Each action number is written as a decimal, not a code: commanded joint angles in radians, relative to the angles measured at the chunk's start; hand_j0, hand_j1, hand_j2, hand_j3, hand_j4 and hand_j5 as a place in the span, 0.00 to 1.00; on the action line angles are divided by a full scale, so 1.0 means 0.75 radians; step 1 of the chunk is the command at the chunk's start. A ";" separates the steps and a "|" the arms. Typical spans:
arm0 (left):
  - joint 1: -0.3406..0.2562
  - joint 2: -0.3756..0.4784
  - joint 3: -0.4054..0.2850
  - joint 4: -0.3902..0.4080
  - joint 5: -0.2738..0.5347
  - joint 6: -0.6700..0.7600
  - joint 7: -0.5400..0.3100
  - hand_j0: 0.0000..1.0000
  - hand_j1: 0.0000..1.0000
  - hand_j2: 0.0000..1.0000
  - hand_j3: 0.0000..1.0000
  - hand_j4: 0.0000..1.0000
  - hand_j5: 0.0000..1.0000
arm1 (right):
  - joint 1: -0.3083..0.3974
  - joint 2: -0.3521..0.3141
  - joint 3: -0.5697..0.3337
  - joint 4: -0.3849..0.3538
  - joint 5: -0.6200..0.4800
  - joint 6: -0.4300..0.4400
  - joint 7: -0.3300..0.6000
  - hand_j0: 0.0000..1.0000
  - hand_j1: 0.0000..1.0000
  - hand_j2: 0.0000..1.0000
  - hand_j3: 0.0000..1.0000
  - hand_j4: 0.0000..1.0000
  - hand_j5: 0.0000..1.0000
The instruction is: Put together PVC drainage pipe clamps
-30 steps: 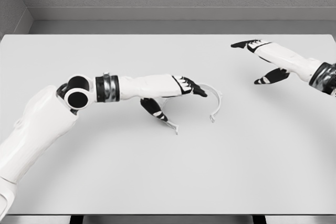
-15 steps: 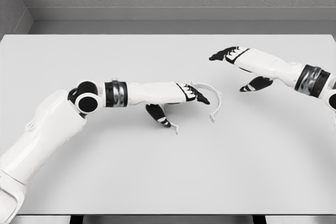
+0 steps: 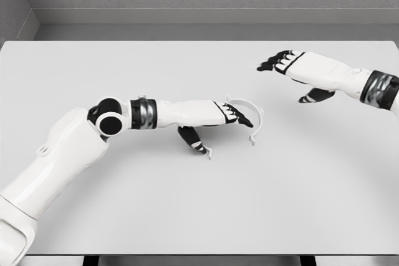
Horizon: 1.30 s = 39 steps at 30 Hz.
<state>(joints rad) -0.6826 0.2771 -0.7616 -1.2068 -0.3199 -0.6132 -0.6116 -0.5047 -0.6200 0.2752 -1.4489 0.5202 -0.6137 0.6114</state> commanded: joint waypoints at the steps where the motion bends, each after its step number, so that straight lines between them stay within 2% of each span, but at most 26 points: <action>1: 0.000 -0.016 0.001 0.032 -0.001 0.003 0.001 1.00 1.00 1.00 1.00 1.00 1.00 | 0.000 -0.010 -0.001 -0.001 0.030 0.004 -0.001 1.00 1.00 1.00 1.00 1.00 1.00; 24: -0.016 -0.067 0.003 0.036 -0.009 0.003 0.001 1.00 1.00 1.00 1.00 1.00 1.00 | 0.000 -0.010 -0.005 0.011 0.037 0.004 -0.001 1.00 1.00 1.00 1.00 1.00 1.00; 31: -0.031 -0.071 0.005 0.036 -0.009 0.003 0.001 1.00 1.00 1.00 1.00 1.00 1.00 | -0.004 -0.010 -0.023 -0.011 0.033 0.004 -0.001 1.00 1.00 1.00 1.00 1.00 1.00; 33: -0.041 -0.032 0.019 -0.005 0.001 0.003 0.001 1.00 1.00 1.00 1.00 1.00 1.00 | 0.000 -0.016 -0.066 -0.011 0.033 0.004 -0.001 1.00 1.00 1.00 1.00 1.00 1.00; 35: -0.043 0.031 0.060 -0.088 0.011 0.003 0.001 1.00 1.00 1.00 1.00 1.00 1.00 | 0.004 -0.045 -0.083 -0.009 0.028 0.004 -0.001 1.00 1.00 1.00 1.00 1.00 1.00; 37: -0.045 0.130 0.173 -0.093 0.093 0.003 0.001 1.00 1.00 1.00 1.00 1.00 1.00 | 0.004 -0.045 -0.085 -0.009 0.028 0.004 -0.001 1.00 1.00 1.00 1.00 1.00 1.00; 39: -0.035 0.177 0.234 -0.078 0.089 0.003 0.001 1.00 1.00 1.00 1.00 1.00 1.00 | 0.004 -0.045 -0.085 -0.007 0.028 0.004 -0.001 1.00 1.00 1.00 1.00 1.00 1.00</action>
<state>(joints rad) -0.7056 0.3618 -0.6384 -1.2597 -0.2779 -0.6134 -0.6114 -0.5001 -0.6497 0.2169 -1.4544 0.5478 -0.6137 0.6114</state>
